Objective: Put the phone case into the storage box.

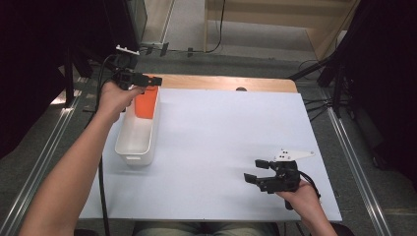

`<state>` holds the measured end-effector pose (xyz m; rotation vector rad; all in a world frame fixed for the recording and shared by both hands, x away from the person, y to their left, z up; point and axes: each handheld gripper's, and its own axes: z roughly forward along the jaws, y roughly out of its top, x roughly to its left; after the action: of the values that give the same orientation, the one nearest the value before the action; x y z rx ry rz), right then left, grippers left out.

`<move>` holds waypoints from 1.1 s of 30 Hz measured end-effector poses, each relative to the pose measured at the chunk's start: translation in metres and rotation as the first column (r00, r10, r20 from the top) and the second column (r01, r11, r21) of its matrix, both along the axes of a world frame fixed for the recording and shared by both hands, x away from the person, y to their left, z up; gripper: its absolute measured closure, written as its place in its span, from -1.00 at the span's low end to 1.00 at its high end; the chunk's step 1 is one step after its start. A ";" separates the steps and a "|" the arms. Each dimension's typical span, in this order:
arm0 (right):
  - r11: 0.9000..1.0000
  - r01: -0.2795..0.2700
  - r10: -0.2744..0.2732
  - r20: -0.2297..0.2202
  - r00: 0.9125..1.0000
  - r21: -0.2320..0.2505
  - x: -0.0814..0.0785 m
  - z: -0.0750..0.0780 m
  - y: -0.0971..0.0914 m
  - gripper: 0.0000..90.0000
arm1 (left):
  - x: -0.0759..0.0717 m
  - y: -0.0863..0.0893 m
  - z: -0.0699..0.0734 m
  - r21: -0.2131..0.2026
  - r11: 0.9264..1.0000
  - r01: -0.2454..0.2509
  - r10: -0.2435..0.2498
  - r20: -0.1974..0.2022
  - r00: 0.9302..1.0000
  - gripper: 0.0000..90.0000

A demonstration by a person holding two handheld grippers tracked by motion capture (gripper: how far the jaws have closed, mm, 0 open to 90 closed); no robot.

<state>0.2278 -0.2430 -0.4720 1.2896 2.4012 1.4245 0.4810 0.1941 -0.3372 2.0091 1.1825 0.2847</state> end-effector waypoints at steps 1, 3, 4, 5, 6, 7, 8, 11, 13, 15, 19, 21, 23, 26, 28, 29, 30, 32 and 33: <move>1.000 -0.001 0.001 -0.001 1.000 0.000 0.000 0.000 0.000 -0.49 | -0.001 0.000 0.001 -0.002 1.000 0.008 -0.008 -0.001 1.000 -0.74; 1.000 -0.001 0.001 0.000 1.000 -0.001 0.000 0.000 0.000 -0.49 | -0.003 -0.001 0.002 -0.007 1.000 0.016 -0.016 0.002 1.000 -0.74; 1.000 -0.002 0.002 0.003 1.000 -0.002 0.000 0.000 0.000 -0.49 | -0.005 -0.001 0.004 -0.018 0.999 0.032 -0.032 0.003 0.999 -0.74; 1.000 -0.003 0.003 0.003 1.000 -0.002 0.000 0.000 0.000 -0.49 | -0.007 -0.001 0.005 -0.023 0.999 0.041 -0.041 0.004 0.999 -0.74; 1.000 -0.002 0.002 0.004 1.000 -0.002 0.000 0.000 0.000 -0.49 | -0.008 -0.002 0.006 -0.027 0.999 0.046 -0.046 0.007 0.999 -0.74; 1.000 -0.002 0.002 0.004 1.000 -0.003 0.000 0.000 0.000 -0.49 | -0.009 -0.001 0.008 -0.029 0.998 0.057 -0.057 0.006 0.998 -0.74; 1.000 -0.002 0.002 0.004 1.000 -0.002 0.000 0.000 0.000 -0.49 | -0.010 -0.001 0.008 -0.042 0.997 0.068 -0.068 0.003 0.998 -0.74; 1.000 -0.005 0.005 -0.002 1.000 -0.001 0.000 0.000 0.001 -0.49 | -0.014 -0.001 0.010 -0.045 0.994 0.097 -0.097 0.001 0.995 -0.74; 1.000 -0.005 0.005 -0.003 1.000 -0.002 0.000 0.000 0.001 -0.49 | -0.017 -0.001 0.011 -0.046 0.993 0.112 -0.112 0.005 0.994 -0.74; 1.000 -0.007 0.007 -0.002 1.000 0.000 0.000 0.000 0.001 -0.49 | -0.020 -0.001 0.013 -0.044 0.991 0.129 -0.129 0.000 0.992 -0.74; 1.000 -0.008 0.008 -0.003 1.000 0.000 0.000 0.000 0.001 -0.49 | -0.029 -0.001 0.016 -0.054 0.987 0.149 -0.149 0.006 0.989 -0.74; 1.000 -0.009 0.009 -0.004 1.000 -0.001 0.000 0.000 0.001 -0.49 | -0.033 -0.001 0.017 -0.055 0.986 0.160 -0.160 0.008 0.987 -0.74; 1.000 -0.008 0.008 -0.005 1.000 -0.002 0.000 0.000 0.001 -0.49 | -0.038 -0.002 0.018 -0.056 0.984 0.171 -0.171 0.012 0.985 -0.74; 1.000 -0.007 0.007 -0.005 1.000 -0.002 0.000 0.000 0.001 -0.49 | -0.043 -0.004 0.020 -0.040 0.980 0.195 -0.195 0.009 0.981 -0.74; 1.000 -0.010 0.010 -0.004 1.000 -0.001 0.000 0.000 0.002 -0.49 | -0.047 -0.006 0.020 -0.036 0.977 0.208 -0.208 0.012 0.978 -0.74; 1.000 -0.011 0.011 -0.007 1.000 0.005 -0.001 0.000 0.002 -0.49 | -0.050 -0.007 0.020 -0.033 0.976 0.214 -0.214 0.012 0.977 -0.74; 1.000 -0.010 0.010 -0.006 1.000 0.005 -0.001 0.000 0.002 -0.49 | -0.052 -0.008 0.020 -0.028 0.976 0.217 -0.217 0.015 0.976 -0.74; 1.000 -0.011 0.011 -0.005 1.000 0.000 -0.001 0.000 0.002 -0.49 | -0.055 -0.009 0.020 -0.028 0.975 0.221 -0.220 0.019 0.975 -0.74; 1.000 -0.013 0.013 -0.005 1.000 0.000 -0.001 0.000 0.002 -0.49 | -0.057 -0.009 0.019 -0.034 0.974 0.224 -0.223 0.021 0.975 -0.74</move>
<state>0.2273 -0.2407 -0.4724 1.2817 2.4166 1.4264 0.4241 0.1849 -0.3179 2.0808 0.9333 0.1659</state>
